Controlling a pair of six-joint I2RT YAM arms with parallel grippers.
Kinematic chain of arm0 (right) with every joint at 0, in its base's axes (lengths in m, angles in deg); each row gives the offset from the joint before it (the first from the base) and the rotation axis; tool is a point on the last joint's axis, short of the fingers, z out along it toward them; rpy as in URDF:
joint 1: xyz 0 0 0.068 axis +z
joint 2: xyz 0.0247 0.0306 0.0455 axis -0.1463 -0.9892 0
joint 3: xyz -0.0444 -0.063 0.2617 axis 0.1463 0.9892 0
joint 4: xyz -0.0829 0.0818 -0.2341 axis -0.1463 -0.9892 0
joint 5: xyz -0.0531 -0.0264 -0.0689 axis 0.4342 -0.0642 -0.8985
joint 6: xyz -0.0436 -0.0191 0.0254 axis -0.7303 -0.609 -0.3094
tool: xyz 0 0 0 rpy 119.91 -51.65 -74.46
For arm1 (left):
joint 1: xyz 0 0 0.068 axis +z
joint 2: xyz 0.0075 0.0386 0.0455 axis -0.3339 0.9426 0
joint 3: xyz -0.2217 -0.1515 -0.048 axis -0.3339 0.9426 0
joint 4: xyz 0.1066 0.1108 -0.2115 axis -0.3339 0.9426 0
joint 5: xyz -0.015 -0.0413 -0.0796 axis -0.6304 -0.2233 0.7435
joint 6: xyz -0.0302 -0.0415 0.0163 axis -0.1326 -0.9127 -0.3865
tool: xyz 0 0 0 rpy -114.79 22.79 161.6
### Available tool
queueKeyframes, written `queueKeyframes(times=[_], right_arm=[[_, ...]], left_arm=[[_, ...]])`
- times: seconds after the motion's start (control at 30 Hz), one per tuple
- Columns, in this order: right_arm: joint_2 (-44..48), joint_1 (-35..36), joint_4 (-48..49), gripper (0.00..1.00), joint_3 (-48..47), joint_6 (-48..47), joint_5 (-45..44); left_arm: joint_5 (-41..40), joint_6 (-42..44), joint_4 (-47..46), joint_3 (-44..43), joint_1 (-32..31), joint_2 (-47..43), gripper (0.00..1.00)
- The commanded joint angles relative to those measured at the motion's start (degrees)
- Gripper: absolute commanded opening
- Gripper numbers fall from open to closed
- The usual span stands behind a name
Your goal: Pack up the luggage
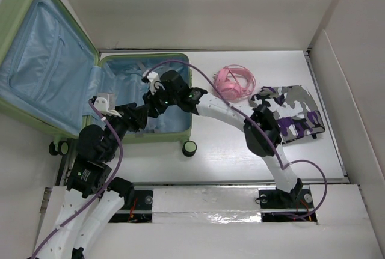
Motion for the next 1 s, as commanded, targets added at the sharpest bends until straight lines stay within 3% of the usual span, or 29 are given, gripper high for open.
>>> queueKeyframes(times=[0.0, 0.33, 0.43, 0.57, 0.8, 0.97], right_arm=[[-1.6, 0.9, 1.3, 0.3, -5.9, 1.6, 2.3], [-11.4, -0.3, -0.7, 0.32, -13.4, 2.5, -1.8], [-13.6, -0.9, -0.6, 0.45, -15.2, 2.7, -4.9], [-15.1, -2.2, 0.8, 0.7, -17.3, 3.8, -8.6], [-12.6, -4.3, 4.2, 0.81, -17.2, 5.1, -7.6], [-3.7, -6.2, 7.6, 0.83, -10.7, 4.8, -2.9]], left_arm=[[-0.1, -0.1, -1.7, 0.3, 0.3, 0.2, 0.49], [-0.1, -0.1, -1.8, 0.4, 0.3, 0.9, 0.49], [-0.1, 0.0, -1.8, 0.3, 0.3, 0.9, 0.49], [-0.1, 0.0, -1.6, 0.3, 0.3, 1.5, 0.49], [0.0, 0.0, -1.5, 0.1, 0.3, 2.1, 0.49], [-0.1, 0.1, -1.5, 0.2, 0.3, 2.3, 0.49]])
